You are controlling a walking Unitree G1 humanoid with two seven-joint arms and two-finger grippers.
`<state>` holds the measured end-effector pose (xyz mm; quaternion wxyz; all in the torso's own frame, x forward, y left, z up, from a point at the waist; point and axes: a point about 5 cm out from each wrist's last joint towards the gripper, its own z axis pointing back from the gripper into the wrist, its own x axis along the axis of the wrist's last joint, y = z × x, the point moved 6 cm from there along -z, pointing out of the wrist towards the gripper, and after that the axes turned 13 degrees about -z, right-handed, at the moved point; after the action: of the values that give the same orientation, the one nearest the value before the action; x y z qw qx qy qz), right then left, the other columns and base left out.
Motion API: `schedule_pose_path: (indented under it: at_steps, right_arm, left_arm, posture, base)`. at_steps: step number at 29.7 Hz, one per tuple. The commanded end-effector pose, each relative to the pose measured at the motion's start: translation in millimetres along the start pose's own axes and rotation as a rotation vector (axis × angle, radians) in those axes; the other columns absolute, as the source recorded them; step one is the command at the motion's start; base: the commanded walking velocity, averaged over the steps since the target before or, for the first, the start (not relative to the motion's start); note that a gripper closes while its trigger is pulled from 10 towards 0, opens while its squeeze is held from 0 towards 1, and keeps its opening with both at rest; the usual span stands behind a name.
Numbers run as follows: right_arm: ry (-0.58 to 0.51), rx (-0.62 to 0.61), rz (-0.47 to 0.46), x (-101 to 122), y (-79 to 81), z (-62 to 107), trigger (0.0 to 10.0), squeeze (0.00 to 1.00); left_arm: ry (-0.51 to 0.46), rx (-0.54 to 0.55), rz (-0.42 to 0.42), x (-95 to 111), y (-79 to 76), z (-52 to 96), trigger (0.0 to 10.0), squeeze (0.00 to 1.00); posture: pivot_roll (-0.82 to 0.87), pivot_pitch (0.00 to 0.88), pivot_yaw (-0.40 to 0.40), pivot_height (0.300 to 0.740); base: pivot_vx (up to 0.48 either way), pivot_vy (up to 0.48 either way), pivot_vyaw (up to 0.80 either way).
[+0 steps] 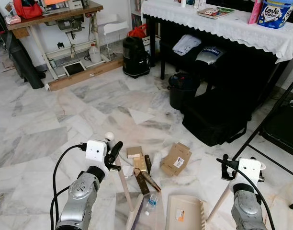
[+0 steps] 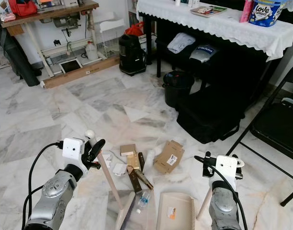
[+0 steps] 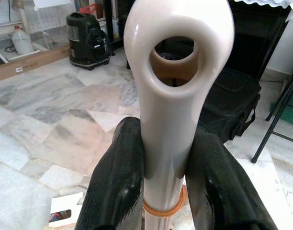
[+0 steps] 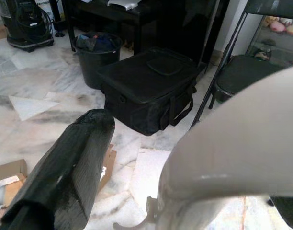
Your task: Sweep floor
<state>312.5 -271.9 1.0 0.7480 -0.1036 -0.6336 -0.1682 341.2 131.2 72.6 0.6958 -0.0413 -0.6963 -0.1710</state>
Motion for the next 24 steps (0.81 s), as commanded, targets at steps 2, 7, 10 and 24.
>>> schedule_pose_path:
  at_steps: [2, 7, 10, 24]
  right_arm:
    - [0.007, 0.005, -0.022, -1.8, 3.1, 1.5, 10.0, 0.00]
    - [0.045, 0.019, -0.022, -10.0, 5.4, 3.2, 10.0, 0.00]
    - [0.053, 0.022, -0.027, -12.1, 6.8, 3.7, 10.0, 0.00]
    - [0.076, 0.043, -0.027, -16.0, 9.3, 3.9, 0.0, 0.00]
  left_arm:
    - [-0.012, -0.001, -0.020, 4.7, 2.3, -3.0, 10.0, 0.00]
    - [-0.013, -0.001, -0.021, 5.0, 2.4, -3.2, 10.0, 0.00]
    - [-0.013, 0.000, -0.021, 4.8, 2.5, -3.1, 10.0, 0.00]
    - [-0.010, 0.004, -0.023, 4.4, 3.5, -2.6, 10.0, 0.00]
  posture:
    - [0.08, 0.000, 0.037, 0.740]
    - [0.08, 0.000, 0.036, 0.740]
    - [0.08, 0.000, 0.036, 0.740]
    - [0.08, 0.000, 0.036, 0.740]
  base:
    - [0.000, 0.000, 0.00]
    - [0.000, 0.000, 0.00]
    - [0.000, 0.000, 0.00]
    - [0.000, 0.000, 0.00]
